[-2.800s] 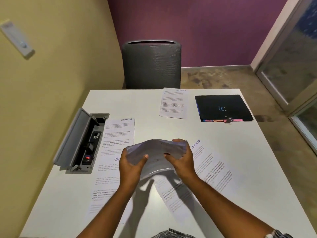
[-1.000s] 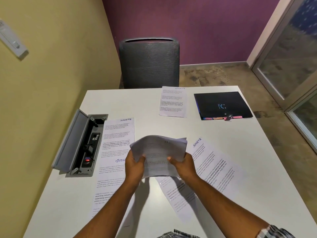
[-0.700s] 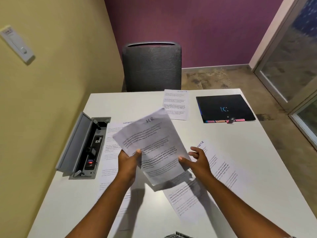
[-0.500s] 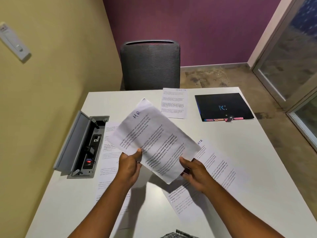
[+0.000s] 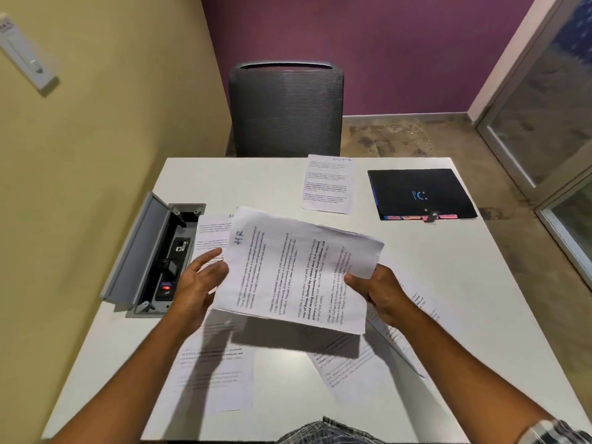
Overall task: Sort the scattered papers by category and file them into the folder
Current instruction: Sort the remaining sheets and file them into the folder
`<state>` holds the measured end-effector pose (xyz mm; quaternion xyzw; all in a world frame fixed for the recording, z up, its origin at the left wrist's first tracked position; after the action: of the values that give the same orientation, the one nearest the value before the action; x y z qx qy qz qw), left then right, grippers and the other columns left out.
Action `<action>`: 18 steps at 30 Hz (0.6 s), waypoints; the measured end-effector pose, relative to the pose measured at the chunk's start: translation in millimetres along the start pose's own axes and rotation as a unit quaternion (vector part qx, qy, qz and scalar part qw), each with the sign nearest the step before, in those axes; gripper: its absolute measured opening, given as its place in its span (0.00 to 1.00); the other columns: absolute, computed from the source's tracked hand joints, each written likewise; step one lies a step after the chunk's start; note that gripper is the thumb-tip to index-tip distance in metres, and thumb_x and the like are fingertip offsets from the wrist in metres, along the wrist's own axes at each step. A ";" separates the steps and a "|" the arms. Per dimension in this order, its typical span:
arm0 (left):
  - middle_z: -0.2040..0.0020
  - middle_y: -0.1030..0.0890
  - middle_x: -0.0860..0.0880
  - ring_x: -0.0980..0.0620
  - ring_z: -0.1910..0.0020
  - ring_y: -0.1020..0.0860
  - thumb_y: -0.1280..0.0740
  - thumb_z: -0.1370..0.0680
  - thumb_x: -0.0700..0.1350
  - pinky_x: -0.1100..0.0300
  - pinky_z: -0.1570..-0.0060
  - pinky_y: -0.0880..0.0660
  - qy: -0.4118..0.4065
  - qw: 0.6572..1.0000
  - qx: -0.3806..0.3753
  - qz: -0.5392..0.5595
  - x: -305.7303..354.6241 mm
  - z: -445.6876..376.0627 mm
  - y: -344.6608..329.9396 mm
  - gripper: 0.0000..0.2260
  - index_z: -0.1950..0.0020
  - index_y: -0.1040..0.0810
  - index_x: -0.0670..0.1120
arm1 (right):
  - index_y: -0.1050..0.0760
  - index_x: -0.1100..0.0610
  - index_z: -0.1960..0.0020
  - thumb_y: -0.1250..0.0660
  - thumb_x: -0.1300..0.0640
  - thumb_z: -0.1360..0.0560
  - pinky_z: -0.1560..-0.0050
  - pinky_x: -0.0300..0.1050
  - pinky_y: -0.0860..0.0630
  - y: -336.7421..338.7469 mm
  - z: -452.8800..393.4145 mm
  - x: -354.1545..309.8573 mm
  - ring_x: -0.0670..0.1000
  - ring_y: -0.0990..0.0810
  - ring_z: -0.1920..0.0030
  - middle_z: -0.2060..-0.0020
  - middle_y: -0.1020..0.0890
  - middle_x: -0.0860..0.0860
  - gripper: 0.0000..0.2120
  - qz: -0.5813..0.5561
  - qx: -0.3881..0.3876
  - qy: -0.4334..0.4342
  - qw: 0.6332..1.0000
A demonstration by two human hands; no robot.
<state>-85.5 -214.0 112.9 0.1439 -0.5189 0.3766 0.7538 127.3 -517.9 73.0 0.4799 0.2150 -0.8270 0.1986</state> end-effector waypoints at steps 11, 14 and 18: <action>0.41 0.20 0.51 0.53 0.40 0.22 0.31 0.20 0.45 0.52 0.39 0.25 -0.131 0.976 0.092 -0.147 -1.7 -1.8 -41.8 0.11 0.41 0.26 0.55 | 0.21 0.54 0.39 0.23 0.60 0.26 0.51 0.48 0.17 -32.4 -15.5 -40.3 0.52 0.16 0.49 0.47 0.15 0.51 0.17 0.034 0.149 0.068 0.986; 0.46 0.25 0.60 0.72 0.48 0.25 0.35 0.19 0.38 0.72 0.48 0.30 -0.154 0.975 0.127 -0.101 6.3 5.2 -61.3 0.17 0.47 0.32 0.62 | 0.23 0.49 0.48 0.25 0.64 0.25 0.55 0.39 0.18 -53.8 -17.7 -45.9 0.49 0.16 0.51 0.51 0.16 0.49 0.12 -0.013 0.155 0.093 0.983; 0.40 0.29 0.64 0.78 0.44 0.29 0.38 0.18 0.36 0.80 0.45 0.35 -0.171 0.966 0.175 -0.082 -2.1 -4.4 -68.7 0.19 0.42 0.33 0.62 | 0.21 0.52 0.50 0.27 0.65 0.25 0.48 0.48 0.19 -67.1 -29.4 -43.2 0.56 0.17 0.51 0.55 0.16 0.52 0.10 0.036 0.184 0.153 0.970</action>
<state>-33.6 -258.6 121.2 0.3775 -0.5525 0.3680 0.6456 132.1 -441.0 108.9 0.6363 0.0701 -0.7616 0.1013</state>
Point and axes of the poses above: each hand's wrist, its own z-axis away from the middle knuckle, its own y-axis out of the back of the hand, x = y × z, the point moved 10 cm from there along -z, towards the middle knuckle
